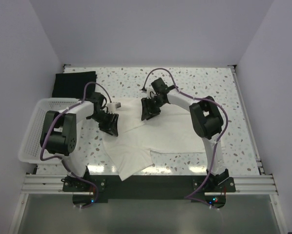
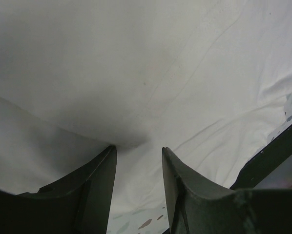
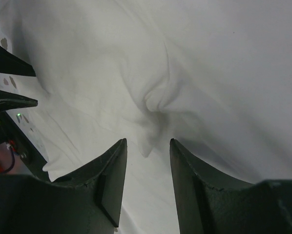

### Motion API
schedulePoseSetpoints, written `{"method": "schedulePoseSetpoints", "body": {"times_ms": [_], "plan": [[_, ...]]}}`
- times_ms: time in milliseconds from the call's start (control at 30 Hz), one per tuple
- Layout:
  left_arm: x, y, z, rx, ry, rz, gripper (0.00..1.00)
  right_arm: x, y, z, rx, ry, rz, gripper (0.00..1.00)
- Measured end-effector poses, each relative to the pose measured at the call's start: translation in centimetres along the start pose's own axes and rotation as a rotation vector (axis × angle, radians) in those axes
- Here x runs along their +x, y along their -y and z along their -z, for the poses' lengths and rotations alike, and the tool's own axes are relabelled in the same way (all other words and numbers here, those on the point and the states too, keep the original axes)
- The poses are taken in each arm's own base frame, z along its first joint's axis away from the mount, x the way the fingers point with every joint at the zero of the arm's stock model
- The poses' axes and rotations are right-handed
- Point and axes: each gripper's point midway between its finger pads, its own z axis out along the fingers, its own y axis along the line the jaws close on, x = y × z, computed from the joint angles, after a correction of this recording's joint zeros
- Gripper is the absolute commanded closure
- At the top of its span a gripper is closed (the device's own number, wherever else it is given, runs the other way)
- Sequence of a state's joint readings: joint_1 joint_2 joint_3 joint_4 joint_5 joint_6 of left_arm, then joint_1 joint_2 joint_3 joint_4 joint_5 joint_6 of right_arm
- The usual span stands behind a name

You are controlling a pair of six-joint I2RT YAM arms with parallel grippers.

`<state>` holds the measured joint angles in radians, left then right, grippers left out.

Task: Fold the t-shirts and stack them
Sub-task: Fold the tshirt

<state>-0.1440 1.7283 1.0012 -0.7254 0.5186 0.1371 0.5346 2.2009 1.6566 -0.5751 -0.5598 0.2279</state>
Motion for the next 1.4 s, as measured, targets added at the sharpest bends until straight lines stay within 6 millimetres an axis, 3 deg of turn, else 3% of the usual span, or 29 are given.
{"method": "schedulePoseSetpoints", "body": {"times_ms": [200,467,667,767,833,1400], "plan": [[-1.1,0.2,-0.3,0.023,0.011,0.023,0.54,0.5,0.3,-0.5,0.003,-0.020,-0.010,0.59],[-1.9,0.2,-0.6,0.035,0.026,0.036,0.59,0.7,0.1,-0.6,-0.008,-0.027,-0.017,0.70],[-2.0,0.4,-0.6,0.043,0.030,0.035,0.77,0.8,-0.2,-0.7,-0.014,-0.030,-0.020,0.87],[-2.0,0.4,-0.5,0.043,0.029,0.034,0.92,0.8,-0.4,-0.7,-0.023,-0.033,-0.021,1.00],[-1.9,0.4,-0.5,0.044,0.027,0.035,1.00,0.9,-0.5,-0.7,-0.031,-0.034,-0.022,1.00],[-0.9,2.1,1.4,0.086,-0.003,-0.063,1.00,1.8,-1.0,-0.2,-0.053,-0.058,-0.018,1.00]]}}
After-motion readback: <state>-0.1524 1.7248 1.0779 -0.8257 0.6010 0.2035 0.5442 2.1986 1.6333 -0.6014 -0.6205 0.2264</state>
